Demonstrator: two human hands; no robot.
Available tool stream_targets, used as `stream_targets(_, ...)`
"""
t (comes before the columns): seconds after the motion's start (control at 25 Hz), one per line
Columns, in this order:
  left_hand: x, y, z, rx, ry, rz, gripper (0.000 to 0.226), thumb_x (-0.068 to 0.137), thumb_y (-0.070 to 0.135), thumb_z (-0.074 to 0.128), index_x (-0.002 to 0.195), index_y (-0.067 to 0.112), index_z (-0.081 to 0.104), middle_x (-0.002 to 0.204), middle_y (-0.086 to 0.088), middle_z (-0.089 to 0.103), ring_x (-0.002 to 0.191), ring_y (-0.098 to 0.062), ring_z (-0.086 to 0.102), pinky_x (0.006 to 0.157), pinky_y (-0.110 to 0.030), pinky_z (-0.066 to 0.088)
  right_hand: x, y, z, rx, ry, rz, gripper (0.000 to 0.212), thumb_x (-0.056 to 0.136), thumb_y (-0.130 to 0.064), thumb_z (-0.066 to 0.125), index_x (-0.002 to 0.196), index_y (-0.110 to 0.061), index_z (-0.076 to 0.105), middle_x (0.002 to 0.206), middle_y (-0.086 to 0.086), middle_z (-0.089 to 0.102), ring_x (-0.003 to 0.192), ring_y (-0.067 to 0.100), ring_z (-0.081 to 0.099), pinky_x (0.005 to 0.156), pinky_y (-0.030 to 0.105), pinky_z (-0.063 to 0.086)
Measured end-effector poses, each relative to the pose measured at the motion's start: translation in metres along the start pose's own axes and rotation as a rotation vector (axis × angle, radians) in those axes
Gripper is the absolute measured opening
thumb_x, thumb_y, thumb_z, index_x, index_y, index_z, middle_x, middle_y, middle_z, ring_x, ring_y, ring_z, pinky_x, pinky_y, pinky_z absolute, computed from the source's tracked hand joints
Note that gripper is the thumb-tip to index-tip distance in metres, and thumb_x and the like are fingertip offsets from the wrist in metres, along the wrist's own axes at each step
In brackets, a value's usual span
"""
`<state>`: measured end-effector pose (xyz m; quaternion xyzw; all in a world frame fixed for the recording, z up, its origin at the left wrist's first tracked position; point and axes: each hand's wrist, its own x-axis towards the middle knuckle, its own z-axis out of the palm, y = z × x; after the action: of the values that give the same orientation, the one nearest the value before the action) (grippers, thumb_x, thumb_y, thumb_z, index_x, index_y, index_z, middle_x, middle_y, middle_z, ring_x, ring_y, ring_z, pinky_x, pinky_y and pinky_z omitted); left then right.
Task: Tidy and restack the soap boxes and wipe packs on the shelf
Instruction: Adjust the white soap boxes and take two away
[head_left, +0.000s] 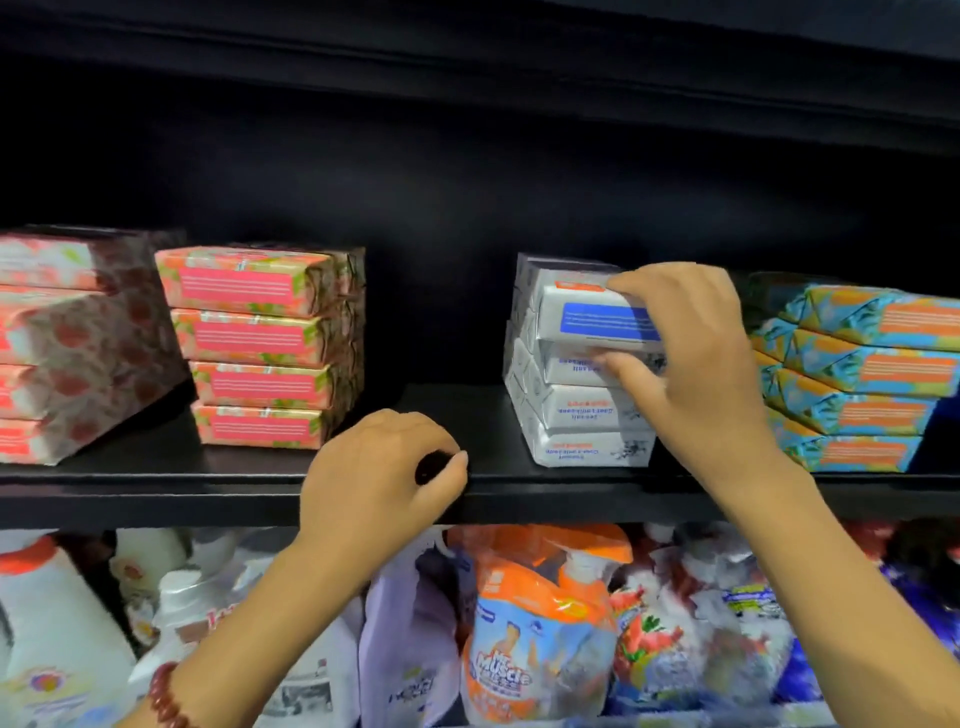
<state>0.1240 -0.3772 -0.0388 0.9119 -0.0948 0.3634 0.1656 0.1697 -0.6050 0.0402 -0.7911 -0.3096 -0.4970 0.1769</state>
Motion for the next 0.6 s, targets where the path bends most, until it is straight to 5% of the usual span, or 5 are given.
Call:
stream_targets(0.08, 0.001, 0.002, -0.001, -0.042, 0.013, -0.031, 0.031, 0.082, 0.054, 0.046, 0.079, 0.033, 0.070, 0.080, 0.021, 0.067, 0.079, -0.002, 0.060, 0.059, -0.021, 0.044, -0.002, -0.002, 0.002, 0.021, 0.070, -0.025, 0.033, 0.077, -0.003, 0.068, 0.109, 0.000, 0.059, 0.107, 0.015, 0.057, 0.103, 0.026, 0.046, 0.086, 0.019, 0.031)
stream_targets(0.24, 0.013, 0.011, -0.013, -0.541, 0.160, -0.214, 0.035, 0.080, 0.060, 0.053, 0.069, 0.031, 0.069, 0.069, 0.015, 0.068, 0.067, -0.001, 0.063, 0.062, -0.018, 0.048, -0.014, -0.013, 0.002, 0.058, 0.199, -0.176, 0.028, 0.076, 0.009, 0.065, 0.104, 0.007, 0.063, 0.104, 0.021, 0.061, 0.101, 0.030, 0.049, 0.094, 0.024, 0.034)
stream_targets(0.4, 0.032, 0.028, -0.034, -1.048, -0.059, -0.433, 0.055, 0.063, 0.074, 0.054, 0.069, 0.023, 0.076, 0.062, -0.002, 0.066, 0.055, -0.010, 0.059, 0.051, -0.021, 0.049, -0.024, -0.036, 0.017, 0.173, 0.268, -0.265, 0.020, 0.084, 0.005, 0.055, 0.100, 0.009, 0.066, 0.100, 0.023, 0.062, 0.102, 0.030, 0.050, 0.096, 0.033, 0.039)
stream_targets(0.6, 0.026, 0.028, -0.039, -1.218, -0.092, -0.452, 0.026, 0.069, 0.040, 0.073, 0.072, 0.014, 0.077, 0.078, -0.007, 0.074, 0.072, -0.016, 0.070, 0.059, -0.023, 0.054, -0.030, -0.047, 0.028, 0.257, 0.163, -0.253, 0.025, 0.080, -0.005, 0.070, 0.103, 0.003, 0.067, 0.108, 0.018, 0.061, 0.109, 0.027, 0.049, 0.099, 0.030, 0.037)
